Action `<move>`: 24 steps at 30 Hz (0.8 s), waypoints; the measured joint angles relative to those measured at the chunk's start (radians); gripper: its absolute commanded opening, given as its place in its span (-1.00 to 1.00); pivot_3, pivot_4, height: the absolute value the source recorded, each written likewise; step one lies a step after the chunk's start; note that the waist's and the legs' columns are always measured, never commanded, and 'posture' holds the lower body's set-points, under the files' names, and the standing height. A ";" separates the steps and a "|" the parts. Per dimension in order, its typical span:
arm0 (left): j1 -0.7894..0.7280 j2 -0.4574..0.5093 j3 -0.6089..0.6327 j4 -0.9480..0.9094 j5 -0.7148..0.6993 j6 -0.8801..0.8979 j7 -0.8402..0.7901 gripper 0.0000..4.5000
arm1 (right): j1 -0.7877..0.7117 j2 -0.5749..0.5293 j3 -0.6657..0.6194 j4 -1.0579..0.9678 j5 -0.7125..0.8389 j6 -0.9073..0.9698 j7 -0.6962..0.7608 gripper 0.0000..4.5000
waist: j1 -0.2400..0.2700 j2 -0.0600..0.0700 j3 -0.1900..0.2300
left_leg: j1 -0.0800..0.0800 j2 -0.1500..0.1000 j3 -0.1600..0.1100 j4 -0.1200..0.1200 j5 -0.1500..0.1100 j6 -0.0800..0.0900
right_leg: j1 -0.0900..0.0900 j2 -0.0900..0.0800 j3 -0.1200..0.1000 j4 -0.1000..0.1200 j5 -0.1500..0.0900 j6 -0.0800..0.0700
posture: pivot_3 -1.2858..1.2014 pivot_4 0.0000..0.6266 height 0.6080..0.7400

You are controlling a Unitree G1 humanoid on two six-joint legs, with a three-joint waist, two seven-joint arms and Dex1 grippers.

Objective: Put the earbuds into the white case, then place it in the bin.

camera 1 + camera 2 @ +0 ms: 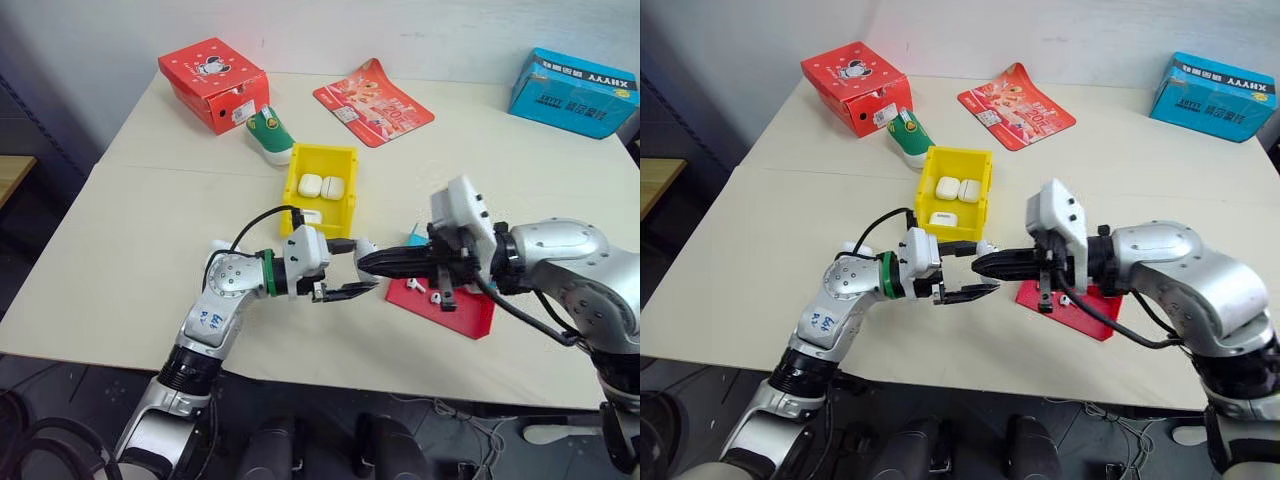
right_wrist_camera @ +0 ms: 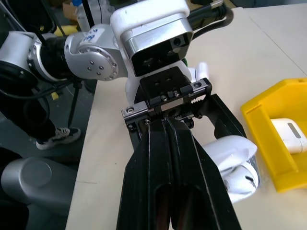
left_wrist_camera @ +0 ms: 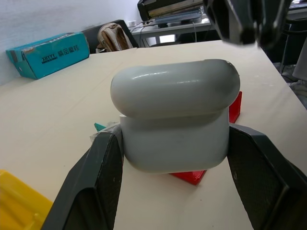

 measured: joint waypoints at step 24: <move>0.130 0.070 0.090 -0.155 -0.091 0.136 0.038 0.24 | 0.503 0.082 -0.457 0.010 0.062 -0.045 -0.030 -0.59 | 0.003 0.000 0.000 | 0.000 0.000 0.000 0.000 0.000 0.001 | 0.002 0.000 -0.002 0.002 0.000 0.001 | 0.03 -0.52 1.00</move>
